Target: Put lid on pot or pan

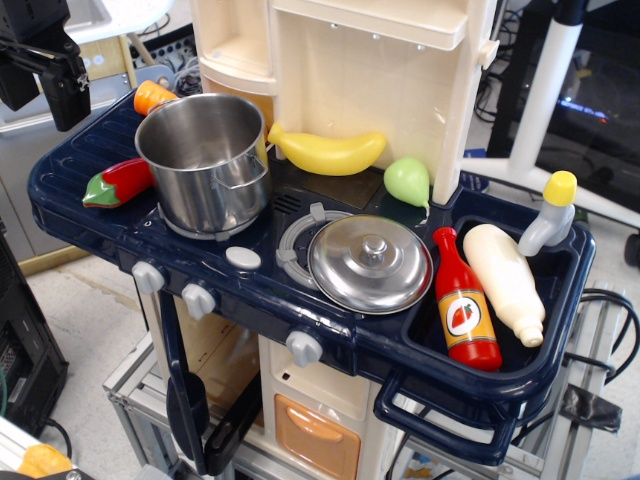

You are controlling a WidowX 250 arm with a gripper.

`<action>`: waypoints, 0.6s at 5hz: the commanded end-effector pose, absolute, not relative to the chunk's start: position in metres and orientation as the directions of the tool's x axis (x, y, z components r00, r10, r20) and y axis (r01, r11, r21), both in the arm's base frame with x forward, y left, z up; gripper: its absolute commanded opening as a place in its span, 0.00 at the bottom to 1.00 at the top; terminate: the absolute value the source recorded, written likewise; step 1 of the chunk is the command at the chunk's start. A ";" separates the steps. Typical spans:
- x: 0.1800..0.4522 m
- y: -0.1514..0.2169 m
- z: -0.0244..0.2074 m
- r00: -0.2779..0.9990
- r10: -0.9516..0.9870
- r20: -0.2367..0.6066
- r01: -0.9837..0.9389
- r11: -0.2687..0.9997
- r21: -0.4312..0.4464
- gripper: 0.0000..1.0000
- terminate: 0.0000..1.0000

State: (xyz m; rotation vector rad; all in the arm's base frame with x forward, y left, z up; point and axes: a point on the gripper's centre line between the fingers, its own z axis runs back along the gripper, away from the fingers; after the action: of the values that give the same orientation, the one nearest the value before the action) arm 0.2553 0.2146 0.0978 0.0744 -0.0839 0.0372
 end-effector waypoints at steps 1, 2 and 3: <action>0.255 0.215 0.098 0.996 0.034 0.085 -0.040 0.997 0.073 1.00 0.00; 0.254 0.167 0.141 0.996 0.074 0.060 -0.080 0.989 0.121 1.00 0.00; 0.257 0.117 0.162 0.996 0.082 0.028 -0.085 0.987 0.135 1.00 0.00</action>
State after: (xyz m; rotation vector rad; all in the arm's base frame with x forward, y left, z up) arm 0.2564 0.1037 0.1484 0.1173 0.0234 0.0815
